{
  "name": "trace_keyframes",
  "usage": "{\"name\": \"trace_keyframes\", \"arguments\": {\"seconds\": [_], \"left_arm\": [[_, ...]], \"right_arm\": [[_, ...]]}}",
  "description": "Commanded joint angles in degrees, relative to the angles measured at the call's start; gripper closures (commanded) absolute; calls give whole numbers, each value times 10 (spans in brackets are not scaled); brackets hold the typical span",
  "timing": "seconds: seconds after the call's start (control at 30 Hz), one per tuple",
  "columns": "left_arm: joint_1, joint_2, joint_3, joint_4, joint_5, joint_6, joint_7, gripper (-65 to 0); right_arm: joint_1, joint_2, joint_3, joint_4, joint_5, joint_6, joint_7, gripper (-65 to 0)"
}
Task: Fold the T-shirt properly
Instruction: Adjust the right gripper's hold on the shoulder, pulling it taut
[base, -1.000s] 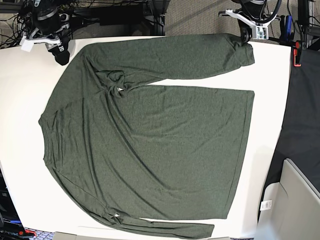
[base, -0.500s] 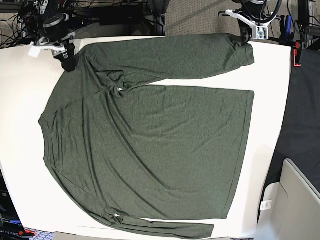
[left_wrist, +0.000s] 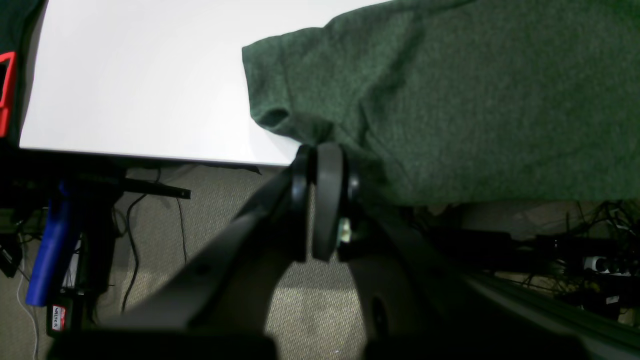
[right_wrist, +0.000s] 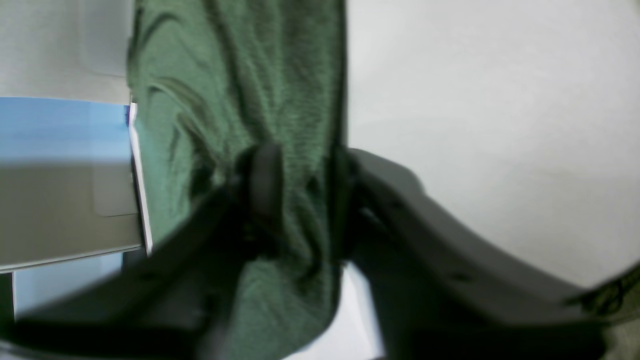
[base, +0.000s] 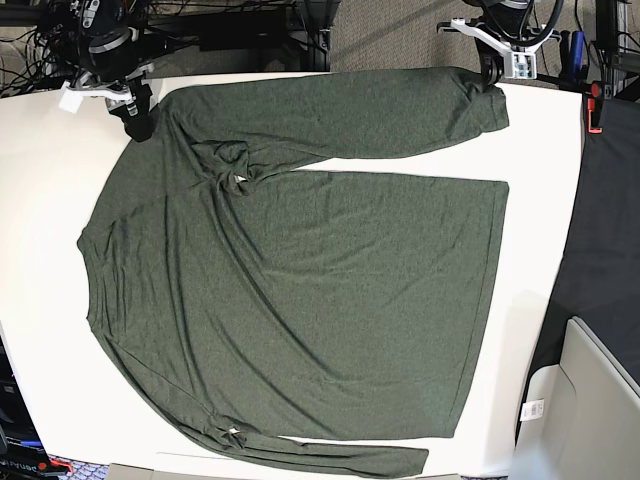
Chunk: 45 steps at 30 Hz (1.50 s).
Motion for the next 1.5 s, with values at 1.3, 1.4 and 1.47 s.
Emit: {"name": "trace_keyframes", "arguments": {"seconds": [1.3, 1.4, 1.47], "left_arm": [[14, -3, -2, 7, -2, 2, -10, 0], [14, -3, -3, 7, -2, 2, -10, 0], [14, -3, -3, 7, -2, 2, -10, 0]], "right_arm": [[-44, -1, -15, 122, -9, 30, -12, -7], [-45, -1, -15, 135, -8, 32, -12, -7], [-53, -1, -15, 150, -8, 51, -12, -7]]}}
